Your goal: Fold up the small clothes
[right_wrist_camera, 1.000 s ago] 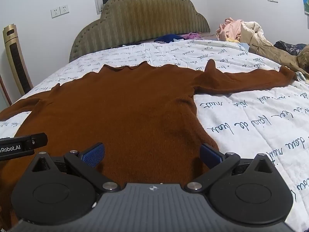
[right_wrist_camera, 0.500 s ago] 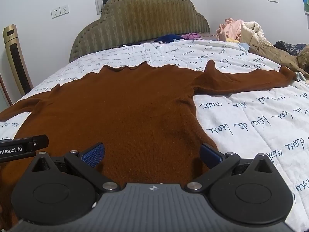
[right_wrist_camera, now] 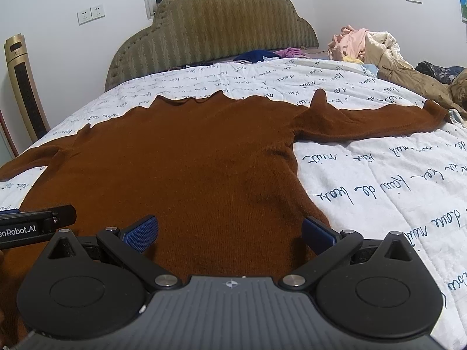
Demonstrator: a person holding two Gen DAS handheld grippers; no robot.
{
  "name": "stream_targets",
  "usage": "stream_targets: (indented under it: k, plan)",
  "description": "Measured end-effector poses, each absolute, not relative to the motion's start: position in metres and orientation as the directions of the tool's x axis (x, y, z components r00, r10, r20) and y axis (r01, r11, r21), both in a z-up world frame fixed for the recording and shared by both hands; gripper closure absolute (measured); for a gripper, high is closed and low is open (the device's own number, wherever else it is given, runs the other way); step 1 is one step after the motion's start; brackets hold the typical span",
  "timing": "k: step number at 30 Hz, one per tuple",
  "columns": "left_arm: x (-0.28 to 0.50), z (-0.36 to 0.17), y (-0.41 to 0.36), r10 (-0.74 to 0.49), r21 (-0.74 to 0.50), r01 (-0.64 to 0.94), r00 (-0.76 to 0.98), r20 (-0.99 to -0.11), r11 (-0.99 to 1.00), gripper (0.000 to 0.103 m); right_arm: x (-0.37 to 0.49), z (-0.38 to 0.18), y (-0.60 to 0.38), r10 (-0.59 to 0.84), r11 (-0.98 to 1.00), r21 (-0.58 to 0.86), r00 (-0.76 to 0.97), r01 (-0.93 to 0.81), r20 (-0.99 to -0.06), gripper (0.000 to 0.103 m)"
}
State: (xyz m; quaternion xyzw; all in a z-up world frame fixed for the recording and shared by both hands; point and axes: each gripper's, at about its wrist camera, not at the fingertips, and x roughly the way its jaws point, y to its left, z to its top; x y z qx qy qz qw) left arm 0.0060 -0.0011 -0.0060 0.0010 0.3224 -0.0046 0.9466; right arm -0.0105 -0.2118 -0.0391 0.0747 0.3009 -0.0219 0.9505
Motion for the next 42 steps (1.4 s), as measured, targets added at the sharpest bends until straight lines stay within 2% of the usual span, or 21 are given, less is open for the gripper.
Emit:
stream_targets:
  k: [42]
  plan:
    - [0.0047,-0.005,-0.0081,0.008,0.032,0.015,0.794,-0.608,0.999,0.0,-0.0139,-0.0377,-0.2154,0.003,0.986,0.14,0.822,0.094,-0.57,0.0]
